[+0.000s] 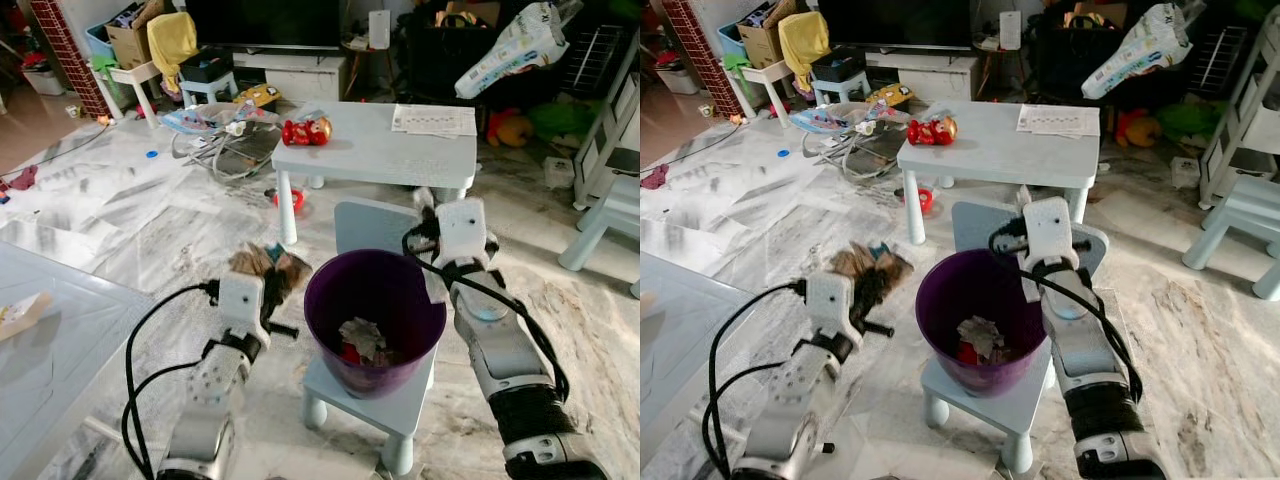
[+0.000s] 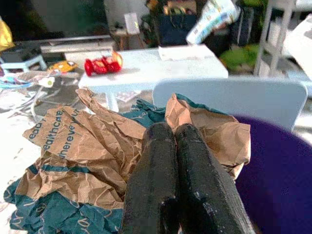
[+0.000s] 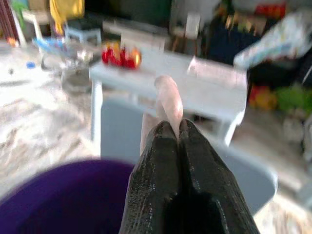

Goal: Picking trash to rubbish bin

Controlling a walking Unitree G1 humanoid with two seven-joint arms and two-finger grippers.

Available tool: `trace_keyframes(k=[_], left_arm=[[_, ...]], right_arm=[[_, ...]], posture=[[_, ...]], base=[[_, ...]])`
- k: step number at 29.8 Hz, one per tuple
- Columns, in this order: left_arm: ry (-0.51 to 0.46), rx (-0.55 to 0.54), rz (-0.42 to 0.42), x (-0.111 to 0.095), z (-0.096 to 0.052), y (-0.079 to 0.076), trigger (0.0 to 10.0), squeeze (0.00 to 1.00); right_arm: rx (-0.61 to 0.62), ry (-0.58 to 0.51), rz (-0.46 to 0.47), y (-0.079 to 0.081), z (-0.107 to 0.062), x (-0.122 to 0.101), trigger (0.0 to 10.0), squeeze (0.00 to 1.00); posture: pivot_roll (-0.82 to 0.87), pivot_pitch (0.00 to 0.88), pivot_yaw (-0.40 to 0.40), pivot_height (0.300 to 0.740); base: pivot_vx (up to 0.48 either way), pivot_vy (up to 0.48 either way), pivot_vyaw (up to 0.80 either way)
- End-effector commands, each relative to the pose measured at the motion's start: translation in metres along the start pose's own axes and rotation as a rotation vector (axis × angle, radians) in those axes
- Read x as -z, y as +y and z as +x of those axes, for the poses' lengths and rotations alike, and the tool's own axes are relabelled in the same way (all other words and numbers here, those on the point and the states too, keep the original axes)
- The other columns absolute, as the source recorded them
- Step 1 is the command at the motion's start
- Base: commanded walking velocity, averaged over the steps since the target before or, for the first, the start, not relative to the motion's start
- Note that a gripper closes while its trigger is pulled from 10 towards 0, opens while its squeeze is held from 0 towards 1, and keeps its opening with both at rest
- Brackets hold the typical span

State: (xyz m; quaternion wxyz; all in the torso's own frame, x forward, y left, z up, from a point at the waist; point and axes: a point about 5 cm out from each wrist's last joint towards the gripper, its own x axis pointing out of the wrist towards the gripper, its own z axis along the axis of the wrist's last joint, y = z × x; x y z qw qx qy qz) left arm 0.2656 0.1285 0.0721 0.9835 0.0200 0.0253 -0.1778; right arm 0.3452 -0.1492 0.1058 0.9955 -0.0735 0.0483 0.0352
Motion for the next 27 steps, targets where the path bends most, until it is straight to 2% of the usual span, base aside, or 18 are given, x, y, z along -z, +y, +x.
trace_keyframes(k=[1, 8, 12, 15, 16, 21, 24, 26, 27], left_arm=[[-0.024, 0.042, 0.022, -0.007, -0.002, 0.0, 0.0, 0.0], [-0.009, 0.068, 0.045, -0.002, -0.009, 0.004, 0.0, 0.0], [-0.055, 0.023, 0.072, -0.007, -0.012, 0.007, 0.0, 0.0], [-0.06, 0.01, 0.074, -0.008, -0.013, 0.008, 0.0, 0.0], [-0.066, -0.005, 0.074, -0.009, -0.015, 0.01, 0.0, 0.0], [-0.075, -0.036, 0.072, -0.011, -0.019, 0.013, 0.0, 0.0], [-0.076, -0.043, 0.073, -0.011, -0.02, 0.013, 0.0, 0.0], [-0.079, -0.043, 0.073, -0.012, -0.019, 0.013, 0.0, 0.0], [-0.082, -0.041, 0.072, -0.012, -0.018, 0.013, 0.0, 0.0]], right_arm=[[0.012, 0.017, 0.043, -0.001, 0.005, 0.001, 10.0, 0.0], [-0.06, 0.098, 0.088, 0.01, 0.008, 0.026, 10.0, 0.0], [-0.086, 0.096, 0.088, 0.017, 0.005, 0.035, 10.0, 0.0], [-0.089, 0.104, 0.073, 0.018, 0.003, 0.039, 10.0, 0.0], [-0.092, 0.111, 0.018, 0.021, 0.001, 0.044, 10.0, 0.0], [-0.114, 0.253, -0.028, 0.03, -0.011, 0.073, 10.0, 0.0], [-0.104, 0.316, 0.009, 0.033, -0.016, 0.084, 10.0, 0.0], [-0.102, 0.315, 0.03, 0.033, -0.017, 0.084, 10.0, 0.0], [-0.098, 0.311, 0.03, 0.031, -0.016, 0.083, 10.0, 1.0]], posture=[[0.02, 0.071, 0.077, 0.74], [0.04, 0.078, 0.09, 0.74], [0.06, 0.081, 0.09, 0.74], [0.06, 0.081, 0.09, 0.74], [0.08, 0.082, 0.088, 0.74], [0.09, 0.083, 0.085, 0.74], [0.09, 0.084, 0.084, 0.74], [0.09, 0.085, 0.085, 0.74], [0.09, 0.086, 0.086, 0.74]], base=[[0.0, 0.0, 0.0], [0.0, 0.0, 0.0], [0.0, 0.0, 0.0], [0.0, 0.0, 0.0], [0.0, 0.0, 0.0], [0.0, 0.0, 0.0], [0.0, 0.0, 0.0], [0.0, 0.0, 0.0], [0.0, 0.0, 0.0]])
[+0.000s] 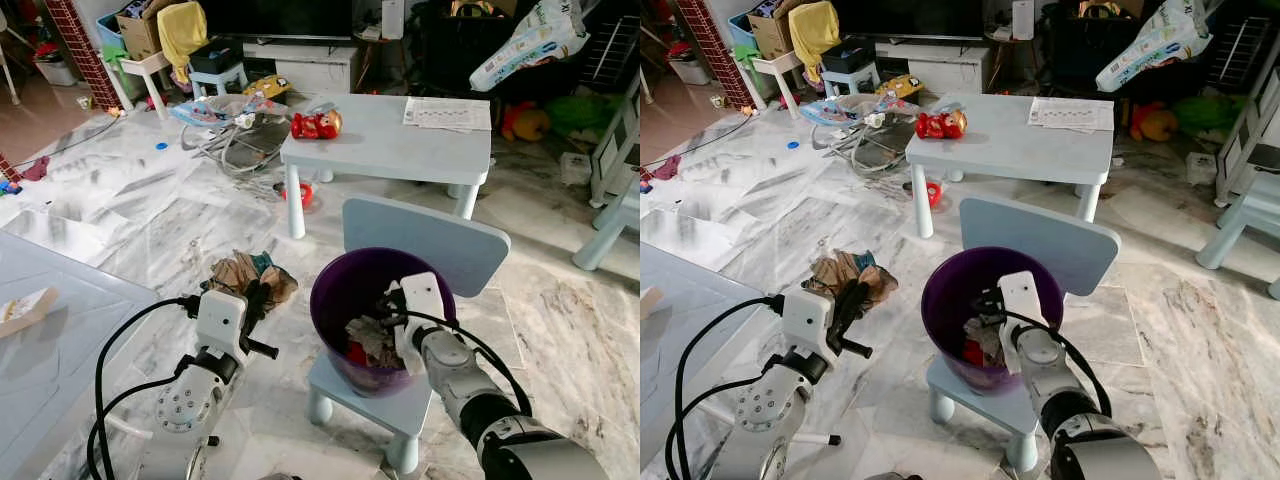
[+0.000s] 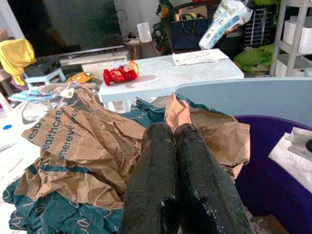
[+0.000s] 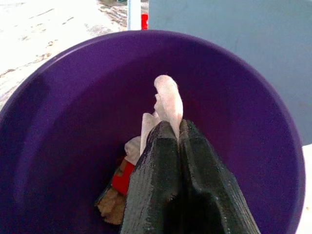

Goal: Picking trash to rubbish bin

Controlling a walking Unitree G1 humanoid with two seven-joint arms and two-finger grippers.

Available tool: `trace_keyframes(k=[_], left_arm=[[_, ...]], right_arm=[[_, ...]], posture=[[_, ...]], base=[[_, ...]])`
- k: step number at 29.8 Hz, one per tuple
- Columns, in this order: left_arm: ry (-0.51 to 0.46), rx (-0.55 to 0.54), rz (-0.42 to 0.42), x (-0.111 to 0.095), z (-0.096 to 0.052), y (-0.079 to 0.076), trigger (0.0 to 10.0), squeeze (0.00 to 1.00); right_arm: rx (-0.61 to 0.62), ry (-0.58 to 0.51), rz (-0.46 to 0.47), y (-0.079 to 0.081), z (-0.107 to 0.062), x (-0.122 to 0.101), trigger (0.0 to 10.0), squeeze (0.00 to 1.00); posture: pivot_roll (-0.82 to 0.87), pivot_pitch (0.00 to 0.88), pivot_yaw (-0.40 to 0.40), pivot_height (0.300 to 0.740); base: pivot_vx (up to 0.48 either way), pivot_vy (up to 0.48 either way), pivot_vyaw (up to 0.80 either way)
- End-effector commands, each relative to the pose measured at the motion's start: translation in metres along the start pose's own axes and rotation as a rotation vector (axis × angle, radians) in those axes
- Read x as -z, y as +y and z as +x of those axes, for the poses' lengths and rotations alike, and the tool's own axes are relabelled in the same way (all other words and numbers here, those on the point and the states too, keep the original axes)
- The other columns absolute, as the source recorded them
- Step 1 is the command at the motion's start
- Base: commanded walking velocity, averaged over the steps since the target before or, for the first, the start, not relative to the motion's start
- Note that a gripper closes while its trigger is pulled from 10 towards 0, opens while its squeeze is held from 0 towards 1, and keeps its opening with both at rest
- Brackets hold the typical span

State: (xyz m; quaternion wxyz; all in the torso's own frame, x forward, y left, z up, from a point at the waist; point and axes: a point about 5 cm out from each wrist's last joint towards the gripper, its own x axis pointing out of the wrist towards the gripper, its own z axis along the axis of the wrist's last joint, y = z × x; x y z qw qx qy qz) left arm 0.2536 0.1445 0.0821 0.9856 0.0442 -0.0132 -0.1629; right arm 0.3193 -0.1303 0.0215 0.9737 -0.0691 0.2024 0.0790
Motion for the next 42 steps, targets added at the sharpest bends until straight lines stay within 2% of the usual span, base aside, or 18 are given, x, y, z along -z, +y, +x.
trace_keyframes(k=[1, 10, 16, 25, 31, 33, 35, 36, 38, 39, 40, 42], left_arm=[[-0.015, -0.008, 0.012, -0.003, -0.001, 0.002, 0.0, 0.0], [-0.019, -0.008, 0.011, -0.005, 0.001, 0.001, 0.0, 0.0], [-0.017, -0.008, 0.01, -0.005, 0.0, 0.001, 0.0, 0.0], [-0.018, -0.008, 0.013, -0.005, 0.0, 0.002, 0.0, 0.0], [-0.02, 0.0, 0.01, -0.007, 0.002, 0.0, 0.0, 0.0], [-0.026, 0.021, -0.008, -0.009, 0.006, -0.002, 0.0, 0.0], [-0.052, 0.084, -0.004, -0.017, 0.017, -0.009, 0.0, 0.0], [-0.052, 0.084, -0.004, -0.017, 0.017, -0.009, 0.0, 0.0], [-0.079, 0.125, -0.002, -0.023, 0.03, -0.015, 0.0, 0.0], [-0.079, 0.125, -0.002, -0.023, 0.03, -0.015, 0.0, 0.0], [-0.089, 0.146, -0.002, -0.024, 0.038, -0.018, 0.0, 0.0], [-0.091, 0.173, -0.006, -0.024, 0.047, -0.024, 0.0, 0.0]], right_arm=[[0.012, 0.007, 0.021, -0.002, 0.0, 0.0, 10.0, 1.0], [0.083, -0.008, 0.021, -0.02, 0.001, -0.005, 10.0, 1.0], [0.078, -0.018, 0.023, -0.021, 0.001, -0.006, 10.0, 1.0], [0.073, -0.102, 0.0, -0.022, 0.004, -0.024, 10.0, 1.0], [0.064, -0.214, -0.055, -0.021, 0.005, -0.044, 10.0, 1.0], [0.07, -0.257, -0.045, -0.021, 0.005, -0.05, 10.0, 1.0], [0.094, -0.319, -0.055, -0.024, -0.001, -0.05, 10.0, 1.0], [0.094, -0.319, -0.055, -0.024, -0.001, -0.05, 10.0, 1.0], [0.109, -0.425, -0.046, -0.027, -0.014, -0.054, 10.0, 1.0], [0.109, -0.425, -0.046, -0.027, -0.014, -0.054, 10.0, 1.0], [0.109, -0.488, -0.047, -0.028, -0.026, -0.057, 10.0, 1.0], [0.108, -0.53, -0.049, -0.029, -0.04, -0.059, 10.0, 1.0]], posture=[[0.09, 0.086, 0.086, 0.74], [0.08, 0.084, 0.088, 0.74], [0.09, 0.086, 0.088, 0.74], [0.09, 0.088, 0.089, 0.74], [0.08, 0.086, 0.089, 0.74], [0.07, 0.087, 0.089, 0.74], [0.05, 0.086, 0.089, 0.74], [0.05, 0.086, 0.089, 0.74], [0.01, 0.086, 0.092, 0.74], [0.01, 0.086, 0.092, 0.74], [-0.02, 0.088, 0.095, 0.74], [-0.05, 0.088, 0.099, 0.74]], base=[[0.0, 0.0, 0.0], [0.0, 0.0, 0.0], [0.0, 0.0, 0.0], [0.0, 0.0, 0.0], [0.0, 0.0, 0.0], [0.0, 0.0, 0.0], [0.0, 0.0, 0.0], [0.0, 0.0, 0.0], [0.0, 0.0, 0.0], [0.0, 0.0, 0.0], [0.0, 0.0, 0.0], [0.0, 0.0, 0.0]])
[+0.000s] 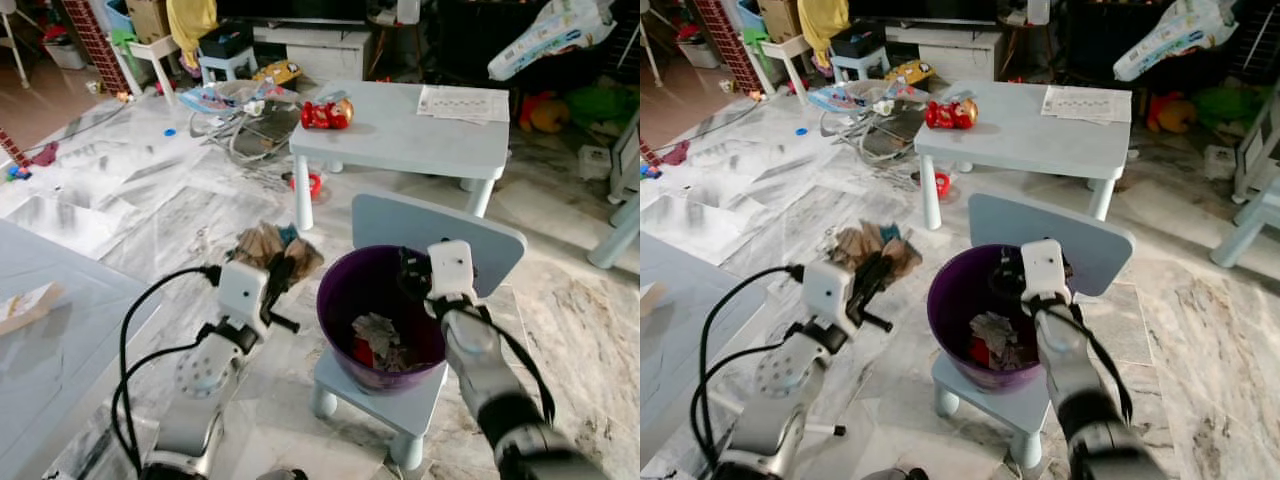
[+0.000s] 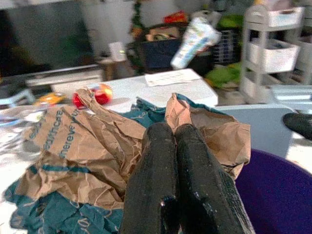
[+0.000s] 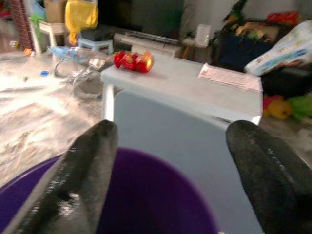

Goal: Picking trash to rubbish bin

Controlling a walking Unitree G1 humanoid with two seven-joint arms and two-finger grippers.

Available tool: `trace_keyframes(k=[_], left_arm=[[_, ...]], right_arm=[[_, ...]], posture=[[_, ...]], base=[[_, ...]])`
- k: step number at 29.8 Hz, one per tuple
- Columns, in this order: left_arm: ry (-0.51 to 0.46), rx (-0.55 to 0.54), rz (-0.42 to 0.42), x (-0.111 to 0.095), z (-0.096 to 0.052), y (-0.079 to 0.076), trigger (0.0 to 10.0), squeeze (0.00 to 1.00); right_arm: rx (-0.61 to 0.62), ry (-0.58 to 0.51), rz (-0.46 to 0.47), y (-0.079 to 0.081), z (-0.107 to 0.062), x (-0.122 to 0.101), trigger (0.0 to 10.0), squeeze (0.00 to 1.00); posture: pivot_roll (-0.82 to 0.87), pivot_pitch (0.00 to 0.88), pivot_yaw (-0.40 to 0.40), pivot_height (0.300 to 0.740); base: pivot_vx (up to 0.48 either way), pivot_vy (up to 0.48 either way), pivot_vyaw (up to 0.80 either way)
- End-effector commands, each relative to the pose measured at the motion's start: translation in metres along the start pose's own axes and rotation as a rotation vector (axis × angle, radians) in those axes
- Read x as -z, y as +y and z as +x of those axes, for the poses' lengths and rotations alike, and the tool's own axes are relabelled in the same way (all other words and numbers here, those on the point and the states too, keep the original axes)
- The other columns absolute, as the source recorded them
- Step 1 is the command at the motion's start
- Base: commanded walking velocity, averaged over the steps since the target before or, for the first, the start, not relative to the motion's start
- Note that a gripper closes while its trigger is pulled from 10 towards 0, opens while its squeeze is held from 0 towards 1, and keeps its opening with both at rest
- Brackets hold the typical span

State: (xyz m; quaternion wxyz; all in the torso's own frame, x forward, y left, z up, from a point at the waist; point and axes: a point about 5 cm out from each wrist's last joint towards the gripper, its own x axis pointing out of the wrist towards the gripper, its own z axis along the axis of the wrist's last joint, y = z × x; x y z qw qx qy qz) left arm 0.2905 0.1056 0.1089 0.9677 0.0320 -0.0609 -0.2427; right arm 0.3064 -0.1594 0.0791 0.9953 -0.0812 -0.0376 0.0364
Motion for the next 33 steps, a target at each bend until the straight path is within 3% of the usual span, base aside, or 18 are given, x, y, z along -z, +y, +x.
trace_keyframes(k=[1, 3, 4, 5, 6, 7, 8, 9, 11, 15, 21, 22, 23, 24, 25, 33], left_arm=[[0.016, 0.035, -0.003, 0.006, 0.005, -0.005, 0.0, 0.0], [0.017, 0.048, -0.006, 0.007, 0.008, -0.007, 0.0, 0.0], [0.029, 0.096, -0.016, 0.01, 0.019, -0.016, 0.0, 0.0], [0.037, 0.131, -0.026, 0.012, 0.025, -0.022, 0.0, 0.0], [0.048, 0.146, -0.025, 0.014, 0.028, -0.025, 0.0, 0.0], [0.056, 0.154, -0.023, 0.016, 0.03, -0.027, 0.0, 0.0], [0.07, 0.171, -0.029, 0.019, 0.033, -0.03, 0.0, 0.0], [0.08, 0.181, -0.035, 0.021, 0.035, -0.031, 0.0, 0.0], [0.115, 0.211, -0.051, 0.028, 0.039, -0.037, 0.0, 0.0], [0.202, 0.243, -0.081, 0.043, 0.043, -0.047, 0.0, 0.0], [0.301, 0.251, -0.106, 0.059, 0.043, -0.055, 0.2, 0.0], [0.321, 0.259, -0.086, 0.062, 0.042, -0.058, 4.8, 0.0], [0.329, 0.257, -0.086, 0.063, 0.042, -0.059, 4.9, 0.13], [0.334, 0.255, -0.088, 0.063, 0.043, -0.059, 4.9, 0.13], [0.349, 0.246, -0.077, 0.064, 0.043, -0.061, 10.0, 1.0], [0.366, 0.197, -0.06, 0.066, 0.045, -0.06, 10.0, 1.0]], right_arm=[[-0.019, -0.068, 0.005, 0.0, -0.001, -0.02, 10.0, 1.0], [-0.021, -0.072, 0.009, -0.001, -0.005, -0.022, 10.0, 1.0], [-0.052, -0.084, -0.001, -0.002, -0.021, -0.029, 10.0, 0.92], [-0.075, -0.086, -0.009, -0.001, -0.033, -0.034, 10.0, 0.69], [-0.083, -0.084, -0.01, -0.001, -0.039, -0.035, 10.0, 0.6], [-0.086, -0.082, -0.011, -0.002, -0.042, -0.036, 10.0, 0.6], [-0.109, -0.074, -0.009, 0.0, -0.049, -0.038, 10.0, 0.34], [-0.126, -0.069, -0.007, 0.002, -0.054, -0.04, 10.0, 0.34], [-0.194, -0.031, 0.031, 0.007, -0.067, -0.043, 10.0, 0.05], [-0.327, 0.066, 0.048, 0.012, -0.088, -0.046, 10.0, 0.0], [-0.291, 0.166, 0.043, 0.001, -0.092, -0.04, 10.0, 0.0], [-0.305, 0.196, 0.06, 0.002, -0.093, -0.04, 10.0, 0.0], [-0.315, 0.212, 0.064, 0.003, -0.094, -0.041, 10.0, 0.0], [-0.322, 0.221, 0.066, 0.004, -0.095, -0.041, 10.0, 0.0], [-0.351, 0.252, 0.086, 0.008, -0.098, -0.041, 10.0, 0.0], [-0.38, 0.354, 0.179, 0.014, -0.106, -0.039, 10.0, 0.0]], posture=[[-0.08, 0.088, 0.101, 0.74], [-0.08, 0.088, 0.101, 0.74], [-0.13, 0.09, 0.106, 0.74], [-0.15, 0.091, 0.109, 0.74], [-0.16, 0.092, 0.11, 0.74], [-0.17, 0.092, 0.111, 0.74], [-0.19, 0.093, 0.114, 0.74], [-0.19, 0.094, 0.116, 0.74], [-0.22, 0.098, 0.122, 0.74], [-0.25, 0.107, 0.132, 0.74], [-0.28, 0.113, 0.137, 0.74], [-0.29, 0.118, 0.136, 0.74], [-0.29, 0.12, 0.136, 0.74], [-0.29, 0.121, 0.136, 0.74], [-0.29, 0.124, 0.135, 0.74], [-0.3, 0.131, 0.135, 0.74]], base=[[0.0, 0.0, 0.0], [0.0, 0.0, 0.0], [0.0, 0.0, 0.0], [0.0, 0.0, 0.0], [0.0, 0.0, 0.0], [0.0, 0.0, 0.0], [0.0, 0.0, 0.0], [0.0, 0.0, 0.0], [0.0, 0.0, 0.0], [0.0, 0.0, 0.0], [0.0, 0.0, 0.0], [0.0, 0.0, 0.0], [0.0, 0.0, 0.0], [0.0, 0.0, 0.0], [0.0, 0.0, 0.0], [0.0, 0.0, 0.0]])
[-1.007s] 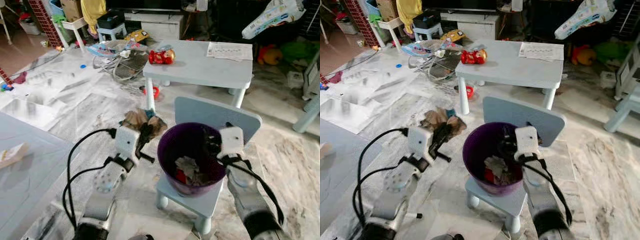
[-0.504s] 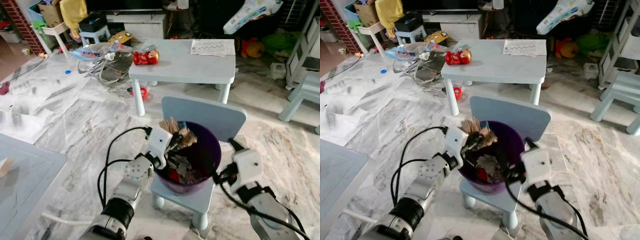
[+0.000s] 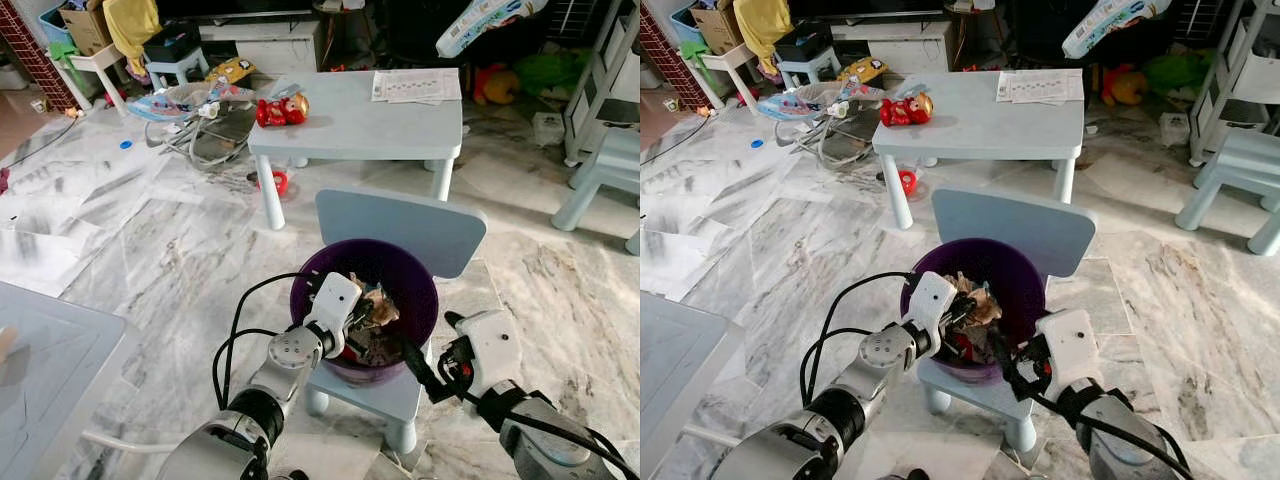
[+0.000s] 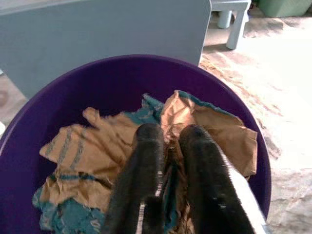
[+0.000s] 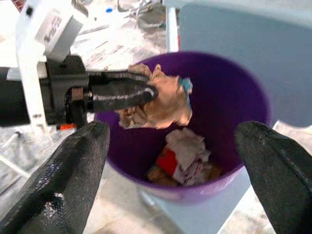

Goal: Picking trash to rubbish bin

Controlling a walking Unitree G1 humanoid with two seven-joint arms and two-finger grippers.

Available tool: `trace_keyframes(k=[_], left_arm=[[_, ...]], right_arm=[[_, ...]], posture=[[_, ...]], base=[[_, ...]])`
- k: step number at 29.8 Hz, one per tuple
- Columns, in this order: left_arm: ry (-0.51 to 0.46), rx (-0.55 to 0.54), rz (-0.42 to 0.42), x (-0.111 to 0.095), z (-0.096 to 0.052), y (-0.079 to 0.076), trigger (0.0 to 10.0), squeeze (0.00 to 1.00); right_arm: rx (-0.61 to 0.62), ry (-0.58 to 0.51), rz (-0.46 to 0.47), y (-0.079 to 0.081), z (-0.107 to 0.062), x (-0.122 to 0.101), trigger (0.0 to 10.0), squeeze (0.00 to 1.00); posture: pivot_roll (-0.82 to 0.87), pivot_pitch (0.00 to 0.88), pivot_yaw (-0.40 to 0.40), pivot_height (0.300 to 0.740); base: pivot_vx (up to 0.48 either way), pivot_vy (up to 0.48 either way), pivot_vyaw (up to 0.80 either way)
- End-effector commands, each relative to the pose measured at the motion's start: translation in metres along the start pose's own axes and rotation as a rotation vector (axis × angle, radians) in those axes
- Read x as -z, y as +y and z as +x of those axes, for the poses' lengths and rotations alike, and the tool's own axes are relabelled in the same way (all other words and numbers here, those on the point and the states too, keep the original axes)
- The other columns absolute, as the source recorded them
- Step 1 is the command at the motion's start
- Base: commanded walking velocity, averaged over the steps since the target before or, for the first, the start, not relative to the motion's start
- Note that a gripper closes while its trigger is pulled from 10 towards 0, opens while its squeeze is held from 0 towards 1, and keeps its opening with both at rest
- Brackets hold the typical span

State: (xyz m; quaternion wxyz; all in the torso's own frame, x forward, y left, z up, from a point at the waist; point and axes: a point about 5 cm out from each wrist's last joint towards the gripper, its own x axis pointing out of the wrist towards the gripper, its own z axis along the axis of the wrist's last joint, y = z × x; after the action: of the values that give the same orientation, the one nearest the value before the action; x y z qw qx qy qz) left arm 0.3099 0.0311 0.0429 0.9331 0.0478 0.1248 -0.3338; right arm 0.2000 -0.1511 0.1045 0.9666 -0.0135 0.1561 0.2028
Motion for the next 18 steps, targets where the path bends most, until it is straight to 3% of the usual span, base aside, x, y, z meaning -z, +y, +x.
trace_keyframes(k=[1, 14, 18], left_arm=[[0.007, -0.021, 0.007, 0.001, -0.001, 0.003, 10.0, 1.0], [-0.012, -0.07, -0.003, -0.006, 0.002, 0.008, 10.0, 1.0], [-0.074, -0.129, 0.012, -0.018, 0.003, 0.016, 10.0, 1.0]], right_arm=[[-0.022, 0.006, 0.026, 0.005, -0.002, -0.002, 10.0, 0.0], [-0.032, 0.031, 0.019, 0.005, -0.001, -0.007, 10.0, 0.0], [-0.029, 0.004, -0.004, 0.005, 0.002, -0.011, 10.0, 0.0]], posture=[[-0.3, 0.131, 0.135, 0.74], [-0.3, 0.126, 0.13, 0.74], [-0.29, 0.123, 0.13, 0.74]], base=[[0.0, 0.0, 0.0], [0.0, 0.0, 0.0], [0.0, 0.0, 0.0]])
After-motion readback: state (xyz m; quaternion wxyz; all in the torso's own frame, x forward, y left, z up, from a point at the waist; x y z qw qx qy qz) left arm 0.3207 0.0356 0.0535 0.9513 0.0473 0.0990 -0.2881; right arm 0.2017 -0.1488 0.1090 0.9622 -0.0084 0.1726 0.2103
